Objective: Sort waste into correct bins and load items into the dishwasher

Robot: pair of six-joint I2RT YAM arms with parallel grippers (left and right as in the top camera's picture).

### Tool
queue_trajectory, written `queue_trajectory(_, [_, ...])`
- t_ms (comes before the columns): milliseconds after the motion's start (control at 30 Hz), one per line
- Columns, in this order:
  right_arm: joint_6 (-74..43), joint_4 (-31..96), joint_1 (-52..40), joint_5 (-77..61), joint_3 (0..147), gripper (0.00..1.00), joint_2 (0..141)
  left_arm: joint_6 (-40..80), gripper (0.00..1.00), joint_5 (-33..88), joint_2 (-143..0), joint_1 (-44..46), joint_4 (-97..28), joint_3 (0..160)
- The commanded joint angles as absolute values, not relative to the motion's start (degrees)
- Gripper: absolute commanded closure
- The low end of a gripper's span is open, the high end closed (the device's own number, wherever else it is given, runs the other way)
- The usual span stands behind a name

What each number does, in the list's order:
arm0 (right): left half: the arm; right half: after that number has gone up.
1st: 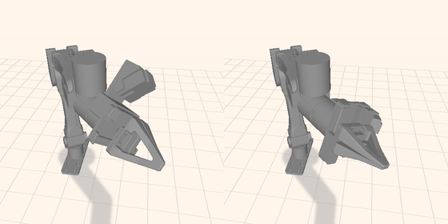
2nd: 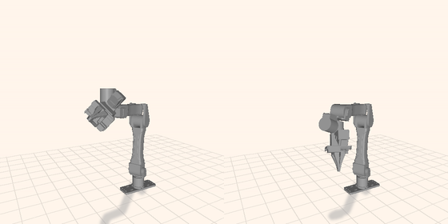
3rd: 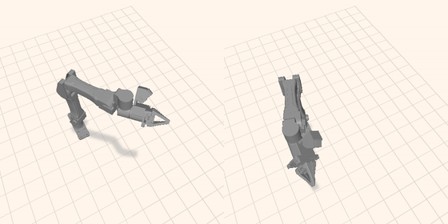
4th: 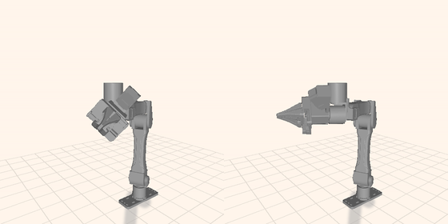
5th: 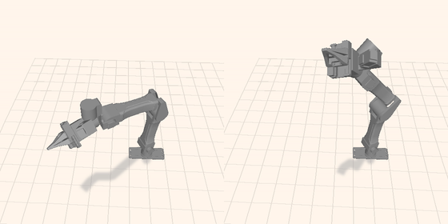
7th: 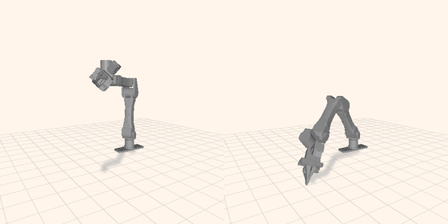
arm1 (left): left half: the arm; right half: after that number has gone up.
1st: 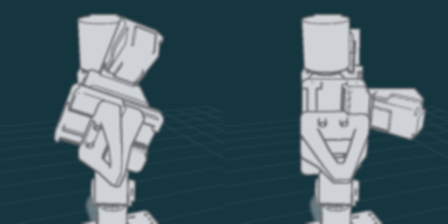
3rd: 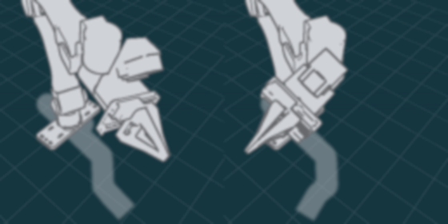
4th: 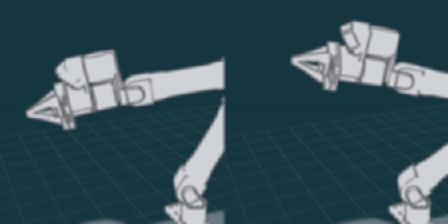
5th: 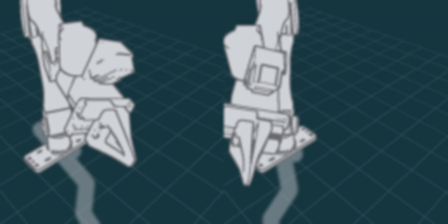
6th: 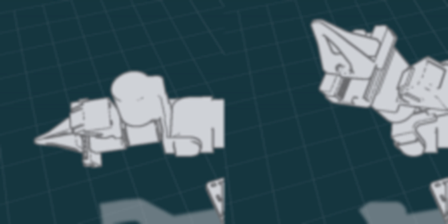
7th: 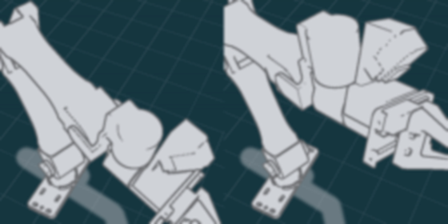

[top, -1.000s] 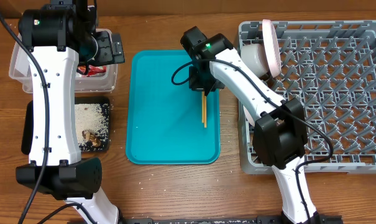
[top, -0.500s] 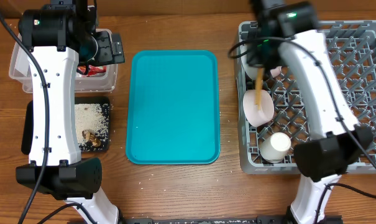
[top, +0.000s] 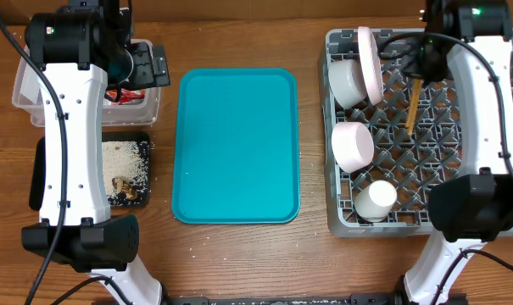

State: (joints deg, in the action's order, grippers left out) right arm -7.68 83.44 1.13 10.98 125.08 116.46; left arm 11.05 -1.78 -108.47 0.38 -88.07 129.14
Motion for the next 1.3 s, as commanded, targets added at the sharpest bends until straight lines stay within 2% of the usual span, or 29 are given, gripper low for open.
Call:
queue_trajectory(0, [-3.9,79.5,1.7,11.4,120.1,0.93,115.9,11.8,0.00,-2.1,-108.9,0.4,-88.0,129.7])
queue_trajectory(100, [-3.1,76.1,2.2,11.3,115.6,0.93,115.9,11.8,0.00,-2.1,-108.9,0.4,-88.0,129.8])
queue_trajectory(133, [-3.2,75.9,2.3,11.3,115.3,0.89,115.9,11.8,0.00,-2.1,-108.9,0.4,-88.0,129.8])
queue_trajectory(233, [-3.2,75.5,2.9,11.3,114.1,0.71,115.9,11.8,0.00,-2.1,-108.9,0.4,-88.0,129.7])
queue_trajectory(300, [-3.2,75.3,3.4,11.3,114.1,0.48,115.8,11.8,0.00,-2.1,-108.9,0.4,-88.0,129.7])
queue_trajectory(400, [-3.2,75.8,3.6,11.3,114.3,0.33,115.7,11.8,0.00,-2.1,-108.9,0.4,-88.0,129.8])
queue_trajectory(633, [-6.3,86.3,3.5,9.3,127.1,0.26,109.6,11.8,0.00,-2.1,-108.9,0.4,-88.0,129.7])
queue_trajectory(667, [-6.3,88.0,3.5,8.1,129.0,0.21,108.3,11.8,0.00,-2.0,-108.9,0.4,-88.0,129.7])
queue_trajectory(700, [-6.8,90.7,3.5,5.5,131.7,0.05,106.3,11.8,0.00,-2.1,-108.9,0.4,-88.0,129.7])
queue_trajectory(733, [-7.8,92.8,3.5,3.6,133.7,0.00,104.6,11.8,0.00,-2.1,-108.9,0.4,-88.0,129.7])
queue_trajectory(767, [-7.9,96.8,3.5,-0.2,136.4,0.00,101.6,11.8,0.00,-2.1,-108.9,0.4,-88.0,129.7])
queue_trajectory(867, [-7.9,97.0,3.5,-2.9,136.6,0.00,96.7,11.8,0.00,-2.1,-108.9,0.4,-88.0,129.7])
queue_trajectory(1267, [-7.3,97.0,3.5,-2.5,136.6,0.00,85.8,11.8,0.00,-2.1,-108.9,0.4,-88.0,129.7])
